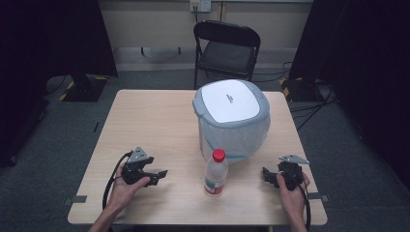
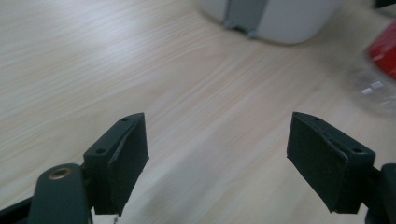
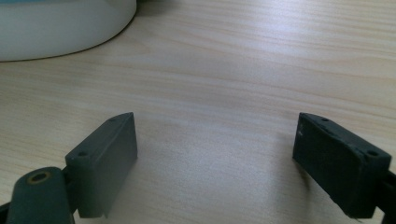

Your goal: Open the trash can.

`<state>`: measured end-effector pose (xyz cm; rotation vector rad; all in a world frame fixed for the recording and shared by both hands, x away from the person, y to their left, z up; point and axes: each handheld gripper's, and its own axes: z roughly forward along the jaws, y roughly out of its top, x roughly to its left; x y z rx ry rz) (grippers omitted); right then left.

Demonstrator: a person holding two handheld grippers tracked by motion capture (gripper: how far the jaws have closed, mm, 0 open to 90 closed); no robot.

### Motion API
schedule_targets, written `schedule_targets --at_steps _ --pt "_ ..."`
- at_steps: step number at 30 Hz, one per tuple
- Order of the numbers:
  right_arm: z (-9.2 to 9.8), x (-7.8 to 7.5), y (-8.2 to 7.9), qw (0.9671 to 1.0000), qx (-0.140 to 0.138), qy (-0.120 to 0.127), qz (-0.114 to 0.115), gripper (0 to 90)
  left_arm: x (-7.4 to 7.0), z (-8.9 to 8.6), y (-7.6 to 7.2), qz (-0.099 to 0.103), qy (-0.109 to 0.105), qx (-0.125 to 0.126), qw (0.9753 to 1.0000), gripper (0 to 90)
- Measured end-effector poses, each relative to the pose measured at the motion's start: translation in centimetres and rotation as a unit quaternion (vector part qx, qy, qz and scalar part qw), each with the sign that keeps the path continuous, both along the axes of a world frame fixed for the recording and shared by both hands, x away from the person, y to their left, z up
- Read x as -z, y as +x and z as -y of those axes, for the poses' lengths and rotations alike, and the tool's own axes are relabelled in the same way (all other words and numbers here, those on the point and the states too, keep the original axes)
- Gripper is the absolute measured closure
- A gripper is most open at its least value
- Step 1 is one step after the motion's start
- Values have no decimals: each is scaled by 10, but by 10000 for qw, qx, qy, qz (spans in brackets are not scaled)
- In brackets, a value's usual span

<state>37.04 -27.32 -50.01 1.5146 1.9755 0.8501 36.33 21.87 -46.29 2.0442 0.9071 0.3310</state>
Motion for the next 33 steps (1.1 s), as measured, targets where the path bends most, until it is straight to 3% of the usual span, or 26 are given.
schedule_targets --at_steps 2,3,6,7,8,10,11,12,14,16,19,21,23,26,28,33 --pt "-1 0 0 10000 -17 11 0 125 -6 10 -5 25 -170 227 9996 201" --pt "-1 0 0 10000 -17 11 0 125 -6 10 -5 25 -170 227 9996 201" --pt "-2 0 1 10000 -74 -4 2 125 -14 36 -16 104 -218 688 9973 198" --pt "-2 0 1 10000 -74 -4 2 125 -14 36 -16 104 -218 688 9973 198" --pt "-3 0 1 10000 -78 9 0 125 -16 48 -21 109 -397 928 9948 200" --pt "-3 0 1 10000 -84 9 0 125 -18 54 -23 90 -459 1028 9936 201" --pt "-4 0 1 10000 -93 12 -6 125 -20 64 -27 74 -539 1214 9911 201" --pt "-4 0 1 10000 -99 7 -4 125 -20 64 -27 74 -539 1214 9911 202" --pt "-4 0 1 9999 -121 12 -7 125 -20 80 -34 137 -510 1470 9877 199" --pt "-4 0 1 9999 -128 9 -6 125 -19 89 -37 147 -524 1587 9858 182" --pt "-4 0 1 9999 -128 8 -5 125 -19 97 -38 136 -516 1675 9844 165" --pt "-4 0 1 9999 -127 8 -6 125 -20 106 -38 259 -586 1712 9832 163" --pt "-5 0 1 9999 -141 12 -12 125 -22 112 -39 494 -465 1745 9823 165" --pt "-5 0 2 9998 -181 12 -9 125 -22 117 -36 417 -545 1795 9814 167" --pt "-6 0 2 9998 -214 8 -11 125 -19 127 -32 499 -449 1832 9808 166" --pt "-6 0 3 9997 -245 2 -5 125 -15 137 -27 535 -529 1789 9810 169"
